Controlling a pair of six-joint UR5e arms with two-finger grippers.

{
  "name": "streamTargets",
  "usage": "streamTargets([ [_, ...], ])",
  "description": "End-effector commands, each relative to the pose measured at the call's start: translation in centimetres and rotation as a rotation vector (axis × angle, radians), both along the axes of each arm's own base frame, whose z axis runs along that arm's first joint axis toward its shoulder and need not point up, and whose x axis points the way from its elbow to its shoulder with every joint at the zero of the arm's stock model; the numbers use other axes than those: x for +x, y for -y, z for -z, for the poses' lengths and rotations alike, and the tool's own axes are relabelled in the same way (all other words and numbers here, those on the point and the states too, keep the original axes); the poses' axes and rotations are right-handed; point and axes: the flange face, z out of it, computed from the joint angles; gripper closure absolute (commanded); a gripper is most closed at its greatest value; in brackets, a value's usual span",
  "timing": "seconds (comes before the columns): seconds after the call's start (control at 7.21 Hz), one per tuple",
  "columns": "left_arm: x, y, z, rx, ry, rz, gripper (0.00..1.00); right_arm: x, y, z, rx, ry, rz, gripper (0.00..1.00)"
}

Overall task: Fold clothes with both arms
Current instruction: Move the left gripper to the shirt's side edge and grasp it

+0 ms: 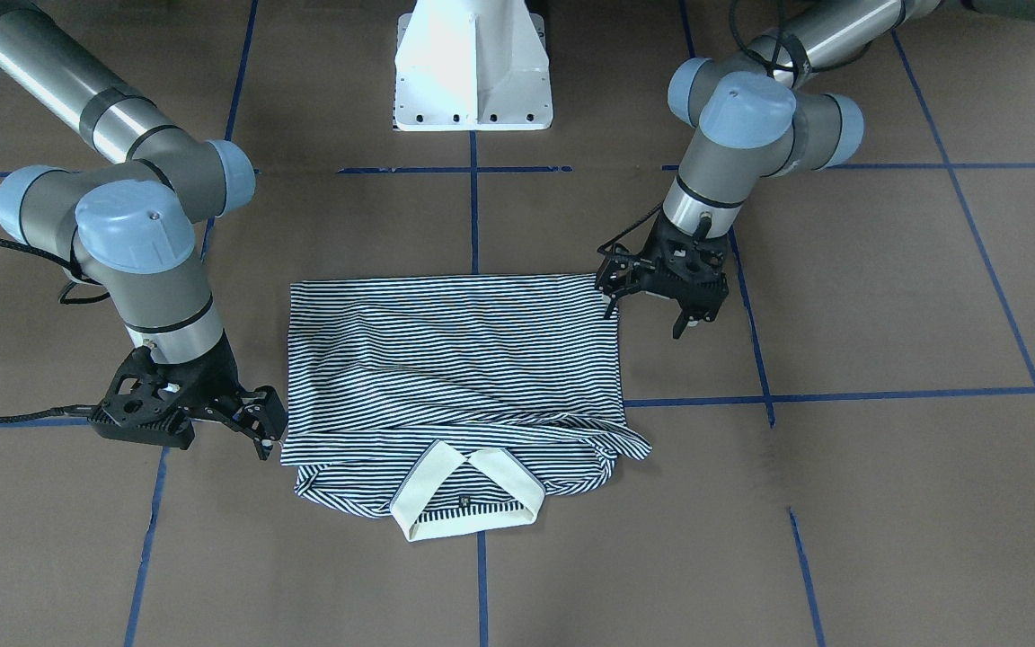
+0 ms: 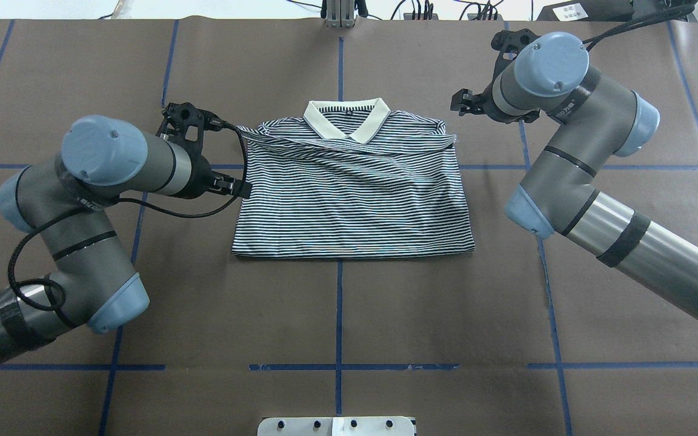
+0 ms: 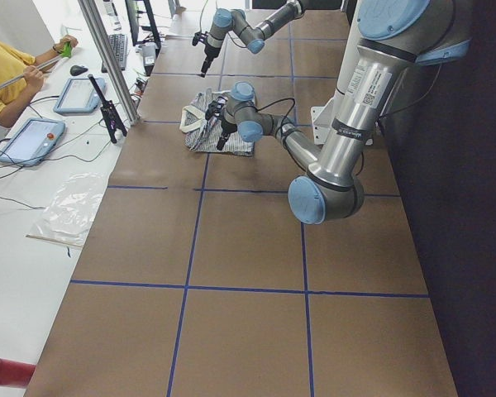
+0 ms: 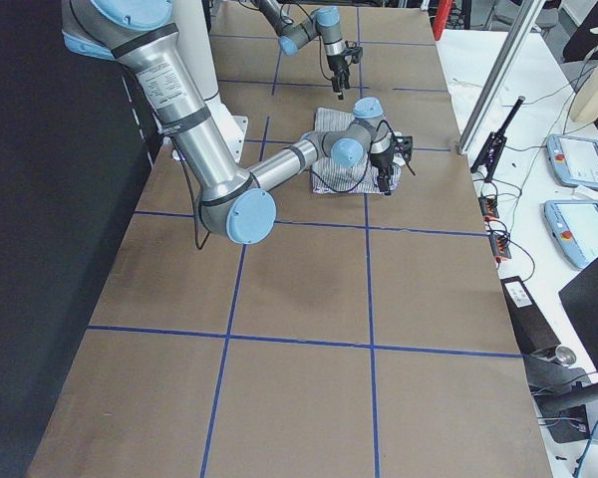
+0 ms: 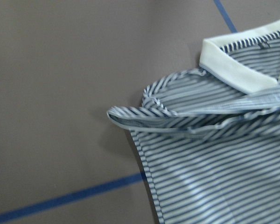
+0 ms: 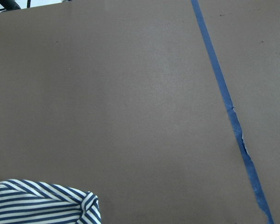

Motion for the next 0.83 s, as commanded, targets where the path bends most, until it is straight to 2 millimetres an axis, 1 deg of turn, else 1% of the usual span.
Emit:
streamTargets([
  [0.0, 2.8, -5.6, -1.5, -0.095, -0.016, 0.026, 0.31, 0.3, -0.2, -0.3, 0.001, -0.002, 0.003, 0.0],
  [0.14, 5.1, -8.0, -1.8, -0.135, -0.017, 0.03, 0.47, 0.3, -0.2, -0.3, 0.002, -0.002, 0.002, 0.0],
  [0.28, 5.3, -8.2, -2.0, -0.149, -0.018, 0.034, 0.62, 0.3, -0.2, -0.4, 0.001, -0.004, 0.002, 0.0],
  [0.69, 5.6, -8.2, -2.1, -0.15, -0.013, 0.032, 0.62, 0.4, -0.1, -0.5, 0.0, -0.007, 0.001, 0.0],
])
